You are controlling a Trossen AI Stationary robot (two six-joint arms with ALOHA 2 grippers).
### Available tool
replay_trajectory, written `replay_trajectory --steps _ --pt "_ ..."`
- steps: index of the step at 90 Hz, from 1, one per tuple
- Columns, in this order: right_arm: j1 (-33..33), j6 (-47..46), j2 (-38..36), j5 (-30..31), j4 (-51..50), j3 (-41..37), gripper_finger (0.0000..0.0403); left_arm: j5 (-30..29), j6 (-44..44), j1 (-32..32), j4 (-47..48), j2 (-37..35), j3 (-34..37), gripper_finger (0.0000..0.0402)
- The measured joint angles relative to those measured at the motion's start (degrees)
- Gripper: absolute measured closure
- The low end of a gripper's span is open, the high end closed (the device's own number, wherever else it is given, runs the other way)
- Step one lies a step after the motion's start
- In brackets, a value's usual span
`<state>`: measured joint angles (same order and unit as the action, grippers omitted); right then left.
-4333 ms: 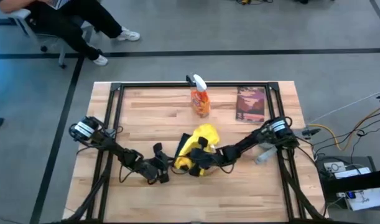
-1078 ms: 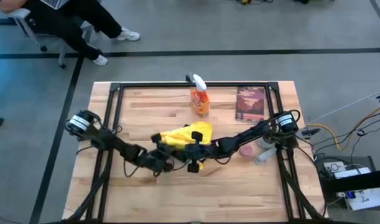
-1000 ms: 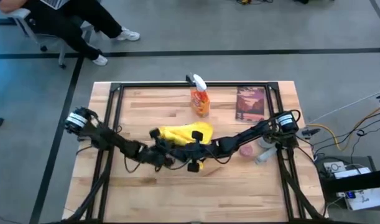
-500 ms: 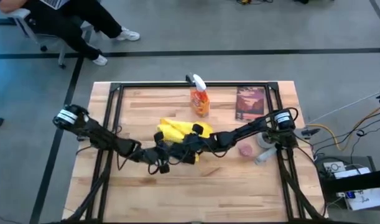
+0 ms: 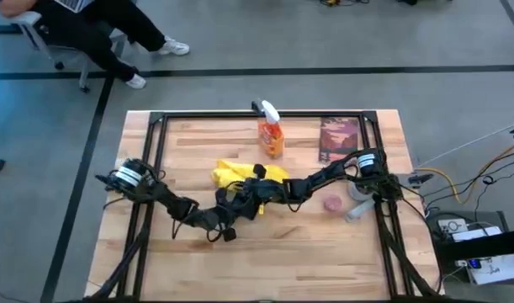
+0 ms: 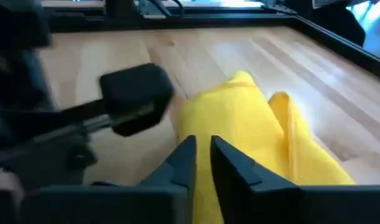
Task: Apply microfiber cloth
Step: Wipe the front and back of the tablet with the yellow microfiber cloth
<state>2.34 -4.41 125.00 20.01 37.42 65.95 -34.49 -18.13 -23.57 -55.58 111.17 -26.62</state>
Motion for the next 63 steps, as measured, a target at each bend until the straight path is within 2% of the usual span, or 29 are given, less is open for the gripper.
replay_trajectory --steps 16,37,47,63 --pt "-1.22 -4.20 2.23 -0.53 -1.05 -0.26 0.0396 -0.03 -0.55 -0.07 0.08 0.37 0.05 0.0381" --pt "3.52 -7.65 1.06 -5.88 -0.67 -2.02 0.0401 0.57 -1.31 -0.07 0.45 0.33 0.34 0.0381" --pt "5.83 -7.77 1.00 -1.02 0.20 -3.38 0.0402 0.56 -1.88 -0.07 0.45 0.35 0.36 0.0381" --pt "5.83 -12.27 1.07 6.94 2.83 -7.58 0.0403 0.12 -2.08 0.00 0.54 0.40 0.40 0.0381"
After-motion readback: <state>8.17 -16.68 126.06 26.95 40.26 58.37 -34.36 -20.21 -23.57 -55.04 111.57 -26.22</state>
